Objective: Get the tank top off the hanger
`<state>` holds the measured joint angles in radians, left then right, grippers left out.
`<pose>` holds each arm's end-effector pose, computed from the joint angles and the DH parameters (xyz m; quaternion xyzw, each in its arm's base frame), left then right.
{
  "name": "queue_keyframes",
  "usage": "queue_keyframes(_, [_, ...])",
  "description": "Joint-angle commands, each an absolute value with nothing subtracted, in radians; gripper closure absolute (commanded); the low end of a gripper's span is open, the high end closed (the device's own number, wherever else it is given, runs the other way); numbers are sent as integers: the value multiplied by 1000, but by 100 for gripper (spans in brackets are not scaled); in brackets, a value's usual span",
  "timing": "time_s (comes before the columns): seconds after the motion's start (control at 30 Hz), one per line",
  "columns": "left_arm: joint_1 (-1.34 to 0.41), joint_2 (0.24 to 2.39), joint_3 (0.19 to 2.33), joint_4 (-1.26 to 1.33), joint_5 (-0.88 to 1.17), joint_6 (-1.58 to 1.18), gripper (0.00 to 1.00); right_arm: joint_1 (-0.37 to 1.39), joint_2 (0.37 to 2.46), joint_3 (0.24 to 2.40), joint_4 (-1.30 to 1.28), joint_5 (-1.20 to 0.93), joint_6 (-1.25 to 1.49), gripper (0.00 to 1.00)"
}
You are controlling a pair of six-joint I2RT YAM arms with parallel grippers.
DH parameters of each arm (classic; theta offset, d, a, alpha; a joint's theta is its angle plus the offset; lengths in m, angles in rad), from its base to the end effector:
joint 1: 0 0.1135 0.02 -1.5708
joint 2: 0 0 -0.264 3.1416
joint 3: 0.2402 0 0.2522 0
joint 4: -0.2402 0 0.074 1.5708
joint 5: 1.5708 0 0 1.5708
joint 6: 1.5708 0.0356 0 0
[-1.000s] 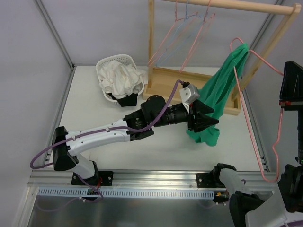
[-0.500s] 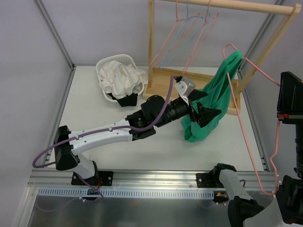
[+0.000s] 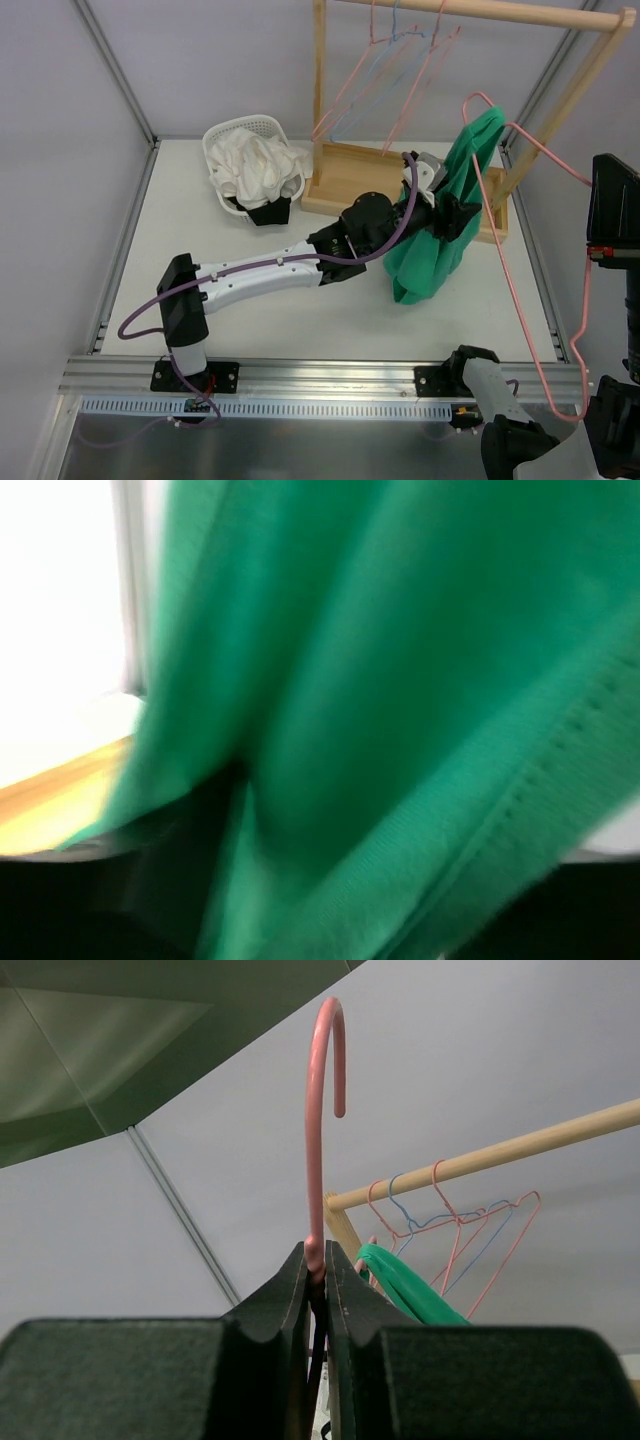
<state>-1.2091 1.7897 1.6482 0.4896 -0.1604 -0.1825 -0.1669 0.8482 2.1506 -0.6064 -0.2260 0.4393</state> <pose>0.1578 -0.4010 0.4333 0.2238 0.5306 -0.4879 0.6560 -0.0619 0.0185 0.6333 0.0281 0.4322 0.1695 0.8853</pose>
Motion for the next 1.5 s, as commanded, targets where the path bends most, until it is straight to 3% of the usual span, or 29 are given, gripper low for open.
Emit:
queue_keyframes(0.0, [-1200, 1770, 1709, 535, -282, -79, 45, -170, 830, 2172, -505, -238, 491, 100])
queue_keyframes(0.07, [-1200, 1735, 1686, 528, -325, -57, 87, -169, 822, 2174, -531, -238, 497, 100])
queue_keyframes(0.1, [-1200, 1714, 1672, 525, -383, -54, 100, -170, 818, 2172, -540, -238, 497, 100])
queue_keyframes(0.3, [-1198, 1470, 1389, 525, -482, -41, 100, -166, 772, 2138, -591, -241, 479, 100])
queue_keyframes(0.53, [-1131, 1269, 1302, 405, -571, -68, 100, -166, 710, 2042, -614, -336, 583, 100])
queue_keyframes(0.9, [-1071, 1106, 1348, 296, -655, -14, 100, -169, 608, 1884, -692, -681, 787, 100])
queue_keyframes(1.17, [-1063, 1003, 1468, 256, -736, 139, 100, -169, 572, 1844, -795, -632, 634, 100])
queue_keyframes(1.47, [-1026, 1022, 1692, 265, -697, 377, 100, -167, 588, 1783, -793, -537, 526, 100])
